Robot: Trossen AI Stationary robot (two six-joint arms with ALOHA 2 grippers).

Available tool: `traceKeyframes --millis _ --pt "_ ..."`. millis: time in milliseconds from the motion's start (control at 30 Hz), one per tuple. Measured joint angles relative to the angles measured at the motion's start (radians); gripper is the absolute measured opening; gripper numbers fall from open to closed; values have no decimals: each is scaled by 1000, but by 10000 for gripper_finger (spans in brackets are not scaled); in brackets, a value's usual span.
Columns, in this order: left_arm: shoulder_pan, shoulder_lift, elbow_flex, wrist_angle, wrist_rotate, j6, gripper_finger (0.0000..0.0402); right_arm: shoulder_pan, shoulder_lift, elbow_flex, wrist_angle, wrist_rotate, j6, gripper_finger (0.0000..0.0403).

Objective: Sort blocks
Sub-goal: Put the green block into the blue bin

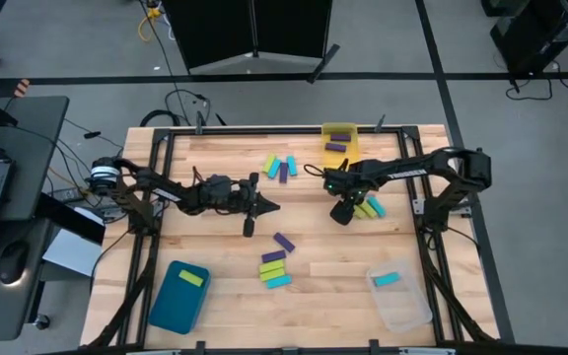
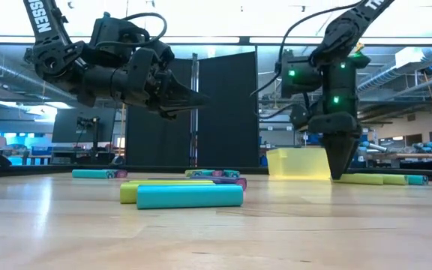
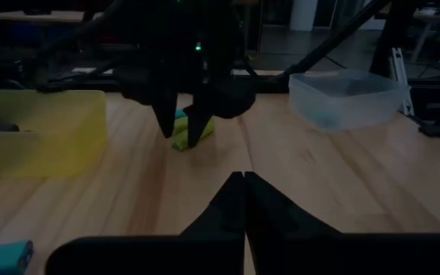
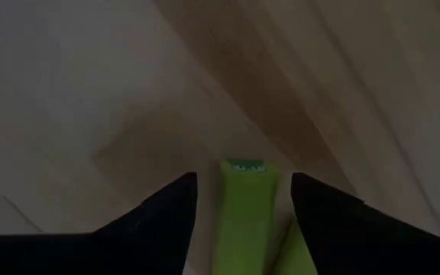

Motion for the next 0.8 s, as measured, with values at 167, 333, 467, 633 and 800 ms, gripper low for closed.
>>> traceKeyframes --millis 167,333,467,633,800 --pt "0 0 0 -2 0 -19 7 -3 40 5 3 -16 -20 180" --pt "0 0 0 -2 0 -47 7 1 34 2 17 -18 -43 112" --pt "0 0 0 -2 0 -77 7 24 -30 -4 79 11 -43 112" --pt "0 0 0 6 -1 -136 8 103 -147 -2 228 79 -43 112" --pt "-14 0 1 16 -1 -176 8 228 -221 -20 581 153 -81 112"
